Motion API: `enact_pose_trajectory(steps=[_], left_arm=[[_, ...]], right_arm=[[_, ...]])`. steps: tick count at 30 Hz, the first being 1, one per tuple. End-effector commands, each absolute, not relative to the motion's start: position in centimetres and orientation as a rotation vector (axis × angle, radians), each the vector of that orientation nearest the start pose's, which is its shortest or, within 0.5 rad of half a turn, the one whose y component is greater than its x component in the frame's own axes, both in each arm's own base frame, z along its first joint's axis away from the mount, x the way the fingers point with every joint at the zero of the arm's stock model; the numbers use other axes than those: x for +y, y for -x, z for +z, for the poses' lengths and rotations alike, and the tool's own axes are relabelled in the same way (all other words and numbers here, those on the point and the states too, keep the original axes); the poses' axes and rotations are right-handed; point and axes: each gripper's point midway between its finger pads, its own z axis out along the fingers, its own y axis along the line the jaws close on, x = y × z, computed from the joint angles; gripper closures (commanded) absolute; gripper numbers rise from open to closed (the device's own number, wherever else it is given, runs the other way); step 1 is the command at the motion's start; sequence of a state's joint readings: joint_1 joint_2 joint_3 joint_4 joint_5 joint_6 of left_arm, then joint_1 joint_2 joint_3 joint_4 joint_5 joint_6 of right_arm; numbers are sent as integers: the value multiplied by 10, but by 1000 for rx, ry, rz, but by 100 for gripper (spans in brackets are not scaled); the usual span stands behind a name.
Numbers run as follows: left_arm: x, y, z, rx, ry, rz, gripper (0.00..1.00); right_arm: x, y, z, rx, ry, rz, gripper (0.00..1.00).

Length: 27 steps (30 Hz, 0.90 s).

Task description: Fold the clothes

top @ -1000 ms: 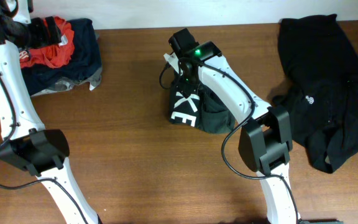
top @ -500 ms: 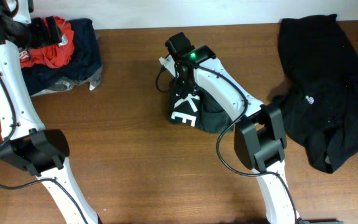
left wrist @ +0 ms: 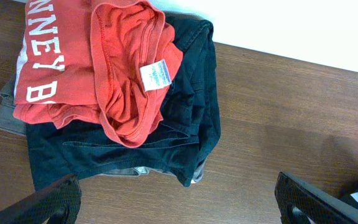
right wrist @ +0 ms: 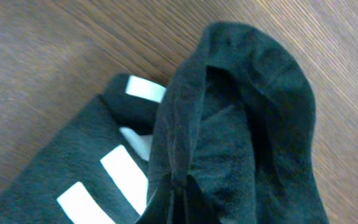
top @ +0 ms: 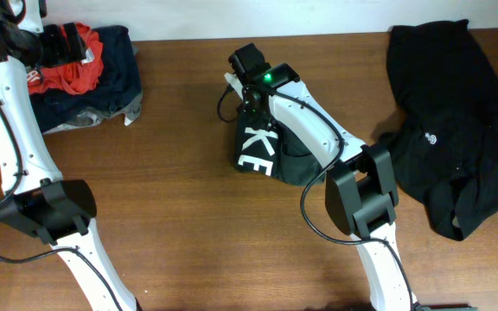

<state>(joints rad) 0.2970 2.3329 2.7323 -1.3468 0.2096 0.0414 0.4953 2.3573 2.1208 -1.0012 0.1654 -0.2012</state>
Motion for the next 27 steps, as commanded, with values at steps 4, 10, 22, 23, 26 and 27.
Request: enact_pose_trajectory(steps=[4, 10, 22, 23, 26, 27], left_arm=[[124, -533, 256, 2487, 211, -136, 1], [124, -533, 256, 2487, 211, -136, 1], [123, -532, 255, 2493, 212, -138, 1], [123, -532, 254, 2496, 213, -139, 1], [122, -530, 253, 2505, 214, -141, 1], [122, -529, 253, 2508, 215, -142, 1]], right_arm=[[190, -509, 121, 2641, 569, -186, 96], [129, -526, 141, 2689, 235, -159, 96], [58, -516, 129, 2825, -147, 31, 85], [56, -514, 128, 2839, -158, 49, 62], [49, -502, 125, 2898, -191, 133, 25], [49, -497, 125, 2919, -198, 172, 22]])
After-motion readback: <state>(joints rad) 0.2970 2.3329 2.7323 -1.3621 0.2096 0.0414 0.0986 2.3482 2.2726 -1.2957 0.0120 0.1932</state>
